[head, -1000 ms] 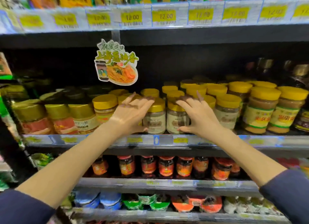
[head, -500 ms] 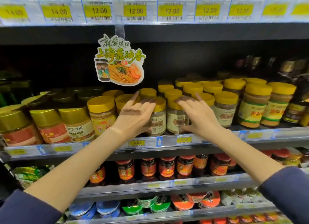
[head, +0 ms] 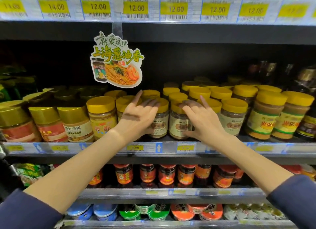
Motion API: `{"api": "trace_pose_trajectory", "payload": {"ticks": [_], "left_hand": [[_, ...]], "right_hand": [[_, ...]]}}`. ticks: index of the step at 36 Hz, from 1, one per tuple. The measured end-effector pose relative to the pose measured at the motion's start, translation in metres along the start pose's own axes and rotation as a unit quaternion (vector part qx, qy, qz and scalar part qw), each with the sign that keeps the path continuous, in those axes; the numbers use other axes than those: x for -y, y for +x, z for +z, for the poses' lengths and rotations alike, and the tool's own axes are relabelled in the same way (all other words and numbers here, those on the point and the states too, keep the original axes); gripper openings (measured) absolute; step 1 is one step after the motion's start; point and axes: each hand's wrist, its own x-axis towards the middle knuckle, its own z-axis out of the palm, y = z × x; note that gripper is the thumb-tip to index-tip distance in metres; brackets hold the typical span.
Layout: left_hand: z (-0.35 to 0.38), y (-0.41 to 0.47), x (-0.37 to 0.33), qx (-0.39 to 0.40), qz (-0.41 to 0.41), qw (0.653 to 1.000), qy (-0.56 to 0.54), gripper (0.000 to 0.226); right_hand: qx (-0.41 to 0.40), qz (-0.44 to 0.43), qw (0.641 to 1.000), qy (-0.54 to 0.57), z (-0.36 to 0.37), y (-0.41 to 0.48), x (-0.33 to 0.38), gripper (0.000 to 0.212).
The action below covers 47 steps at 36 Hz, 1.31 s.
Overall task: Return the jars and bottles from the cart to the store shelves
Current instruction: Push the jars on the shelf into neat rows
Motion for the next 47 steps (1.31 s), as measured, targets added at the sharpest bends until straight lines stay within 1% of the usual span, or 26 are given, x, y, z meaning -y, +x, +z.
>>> {"api": "trace_pose_trajectory", "payload": {"ticks": [3, 6, 9, 13, 14, 17, 19, 26, 29, 34, 40, 43, 47], "left_hand": [[-0.004, -0.002, 0.002, -0.024, -0.003, 1.000, 0.004, 0.095], [-0.009, -0.008, 0.005, -0.042, -0.021, 0.999, -0.004, 0.099], [-0.016, -0.013, 0.011, -0.008, -0.042, 0.999, -0.018, 0.102], [-0.026, -0.021, 0.026, 0.043, -0.070, 0.996, -0.019, 0.095], [-0.027, -0.027, 0.032, 0.038, -0.077, 0.996, -0.019, 0.096], [-0.025, -0.049, 0.056, -0.039, -0.073, 0.996, 0.022, 0.106], [-0.022, -0.062, 0.071, -0.079, -0.061, 0.995, 0.011, 0.104], [-0.012, -0.094, 0.108, -0.093, -0.013, 0.996, 0.010, 0.095], [-0.004, -0.102, 0.118, -0.092, 0.003, 0.996, 0.006, 0.097], [0.010, -0.109, 0.122, -0.063, -0.002, 0.998, -0.008, 0.100], [0.015, -0.110, 0.119, -0.084, -0.004, 0.996, -0.003, 0.100], [0.016, -0.109, 0.116, -0.093, -0.012, 0.996, -0.007, 0.094], [0.019, -0.108, 0.113, -0.100, -0.024, 0.995, -0.012, 0.090]], "right_hand": [[0.015, 0.005, 1.000, 0.021, -0.003, 0.002, 0.000, 0.086], [0.004, 0.005, 0.999, 0.036, -0.009, 0.007, 0.004, 0.088], [-0.016, -0.009, 0.999, 0.044, -0.017, 0.017, 0.014, 0.089], [-0.044, -0.029, 0.997, 0.059, -0.021, 0.035, 0.035, 0.092], [-0.052, -0.034, 0.996, 0.063, -0.022, 0.040, 0.041, 0.093], [-0.069, -0.046, 0.994, 0.074, -0.025, 0.052, 0.062, 0.097], [-0.069, -0.044, 0.994, 0.072, -0.027, 0.060, 0.078, 0.097], [-0.039, -0.010, 0.997, 0.060, -0.022, 0.073, 0.117, 0.099], [-0.025, 0.015, 0.998, 0.059, -0.017, 0.072, 0.128, 0.098], [-0.012, 0.046, 0.998, 0.045, -0.015, 0.068, 0.138, 0.099], [-0.024, 0.045, 0.999, -0.003, -0.011, 0.068, 0.141, 0.107], [-0.027, 0.038, 0.999, -0.027, -0.006, 0.069, 0.140, 0.109], [-0.031, 0.033, 0.999, -0.024, -0.003, 0.068, 0.138, 0.110]]}}
